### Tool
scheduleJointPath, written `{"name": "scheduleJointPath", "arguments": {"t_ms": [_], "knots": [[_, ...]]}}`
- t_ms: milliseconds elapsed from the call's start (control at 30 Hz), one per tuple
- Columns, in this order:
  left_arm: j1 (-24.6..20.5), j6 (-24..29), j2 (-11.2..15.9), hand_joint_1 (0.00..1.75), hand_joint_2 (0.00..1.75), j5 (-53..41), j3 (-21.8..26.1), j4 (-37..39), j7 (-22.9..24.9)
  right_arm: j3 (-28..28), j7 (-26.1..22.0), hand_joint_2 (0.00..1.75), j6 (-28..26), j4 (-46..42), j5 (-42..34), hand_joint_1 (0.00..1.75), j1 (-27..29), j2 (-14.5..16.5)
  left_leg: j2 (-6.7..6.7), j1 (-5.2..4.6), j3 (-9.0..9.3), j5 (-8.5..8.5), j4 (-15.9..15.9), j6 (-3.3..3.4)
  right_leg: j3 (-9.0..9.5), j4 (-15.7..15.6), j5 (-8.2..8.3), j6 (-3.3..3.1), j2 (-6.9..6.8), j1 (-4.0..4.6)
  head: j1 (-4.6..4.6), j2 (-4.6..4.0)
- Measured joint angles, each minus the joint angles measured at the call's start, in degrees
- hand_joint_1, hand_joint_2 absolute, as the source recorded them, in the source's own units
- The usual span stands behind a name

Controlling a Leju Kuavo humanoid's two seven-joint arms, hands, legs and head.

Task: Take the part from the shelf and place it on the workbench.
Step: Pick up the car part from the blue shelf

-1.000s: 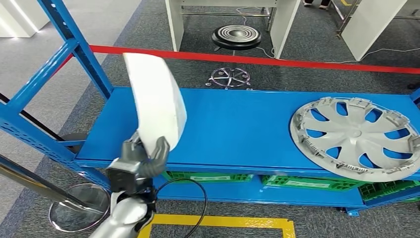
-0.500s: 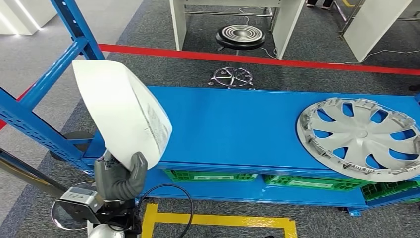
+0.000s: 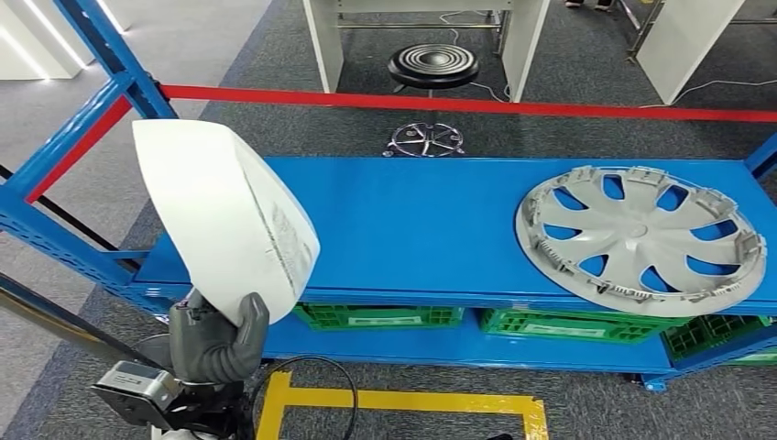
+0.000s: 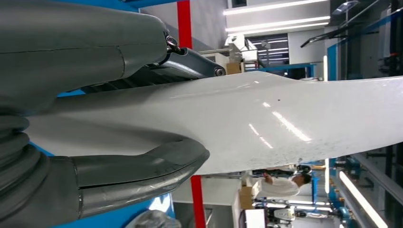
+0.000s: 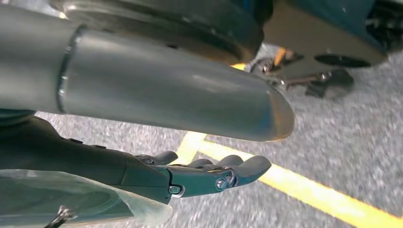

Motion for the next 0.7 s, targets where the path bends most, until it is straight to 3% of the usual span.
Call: {"name": "scheduleJointPath", "arguments": {"t_ms": [33, 67, 100, 167, 233, 367, 433, 500, 533, 567, 600, 700], "knots": [[0.1, 0.2, 0.1, 1.75, 1.75, 0.1, -0.1, 0.0, 0.0, -0.2, -0.5, 0.00, 0.5, 0.0, -0.4, 0.00, 0.0, -0.1, 0.00, 0.01, -0.51, -0.86, 2.5, -0.01, -0.46, 0.0, 0.24, -0.18, -0.06, 0.15, 0.00, 0.00], [0.1, 0.3, 0.3, 1.75, 1.75, 0.2, -0.2, 0.0, 0.0, -0.4, -1.2, 0.00, 0.9, 0.0, -0.7, 0.00, 0.0, -0.1, 0.00, 0.01, -0.19, -0.54, 3.1, 0.10, -0.85, 0.0, 0.47, -0.26, -0.09, 0.29, 0.01, 0.00], [0.1, 0.4, 0.4, 1.75, 1.75, 0.3, -0.2, 0.0, 0.0, -0.7, -1.7, 0.00, 1.0, 0.0, -1.0, 0.00, 0.1, -0.2, 0.00, -0.02, 1.10, 0.77, 1.7, 0.32, -1.15, 0.0, 0.75, -0.29, -0.10, 0.42, 0.01, 0.00], [0.2, 0.6, 0.6, 1.75, 1.75, 0.6, -0.3, -0.2, 0.0, -1.0, -2.5, 0.00, 1.0, 0.0, -1.0, 0.00, 0.1, -0.2, -0.01, -0.19, 5.69, 3.77, -5.7, 1.12, -1.47, 0.0, 1.27, -0.16, -0.07, 0.62, 0.02, 0.00], [0.2, 0.8, 0.7, 1.75, 1.75, 0.5, -0.3, -0.5, 0.0, -1.2, -3.0, 0.00, 0.7, 0.0, -0.8, 0.00, 0.1, -0.2, -0.01, -0.48, 9.16, 4.65, -11.9, 1.76, -1.68, 0.0, 1.74, 0.31, -0.06, 0.73, 0.04, 0.00], [0.3, 1.1, 0.9, 1.75, 1.75, 0.4, -0.5, -0.9, 0.0, -1.4, -4.0, 0.00, -1.0, 0.0, -0.9, 0.00, 0.0, -0.2, 0.04, -0.49, 9.46, 5.06, -14.3, 2.59, -2.34, 0.2, 2.09, 1.60, -0.14, 0.64, 0.10, 0.00], [0.4, 1.1, 0.9, 1.75, 1.75, 0.4, -0.5, -0.9, 0.0, -1.8, -4.2, 0.00, -2.2, 0.0, -1.3, 0.00, 0.0, -0.2, 0.16, -0.24, 9.20, 5.85, -14.9, 3.21, -4.14, 3.6, -0.42, 1.99, -0.03, 0.62, 0.33, 0.00], [0.6, 1.0, 1.0, 1.75, 1.75, 0.4, -0.6, -1.0, 0.0, -2.2, -3.9, 0.00, -3.1, 0.0, -1.3, 0.00, 0.0, -0.1, 0.29, -0.38, 8.68, 6.22, -14.8, 3.49, -7.21, 10.9, -4.22, 2.33, 0.03, 0.62, 0.53, 0.00], [0.7, 1.0, 1.0, 1.75, 1.75, 0.4, -0.6, -1.0, 0.0, -2.3, -3.6, 0.00, -3.4, 0.0, -1.2, 0.00, 0.0, -0.1, 0.35, -0.46, 8.49, 6.33, -14.8, 3.51, -8.38, 13.9, -5.31, 2.48, 0.02, 0.61, 0.54, 0.00], [0.9, 0.9, 1.1, 1.75, 1.75, 0.4, -0.6, -1.0, 0.0, -2.4, -3.3, 0.00, -3.5, 0.0, -1.1, 0.00, 0.0, 0.0, 0.38, -0.51, 8.39, 6.40, -14.8, 3.50, -8.66, 15.1, -5.31, 2.57, 0.02, 0.61, 0.54, 0.00], [0.9, 0.8, 1.1, 1.75, 1.75, 0.5, -0.6, -1.0, 0.0, -2.5, -2.9, 0.00, -3.5, 0.0, -1.0, 0.00, 0.1, 0.0, 0.38, -0.54, 8.36, 6.44, -14.7, 3.49, -7.83, 14.0, -4.23, 2.57, 0.02, 0.62, 0.56, 0.00], [1.0, 0.4, 1.1, 1.75, 1.75, 0.6, -0.6, -1.0, 0.0, -2.5, -2.1, 0.00, -3.3, 0.0, -0.9, 0.00, 0.0, 0.1, 0.33, -0.66, 8.36, 6.30, -14.4, 3.17, -1.67, 2.9, 0.44, 2.14, 0.02, 0.66, 0.56, 0.00]]}}
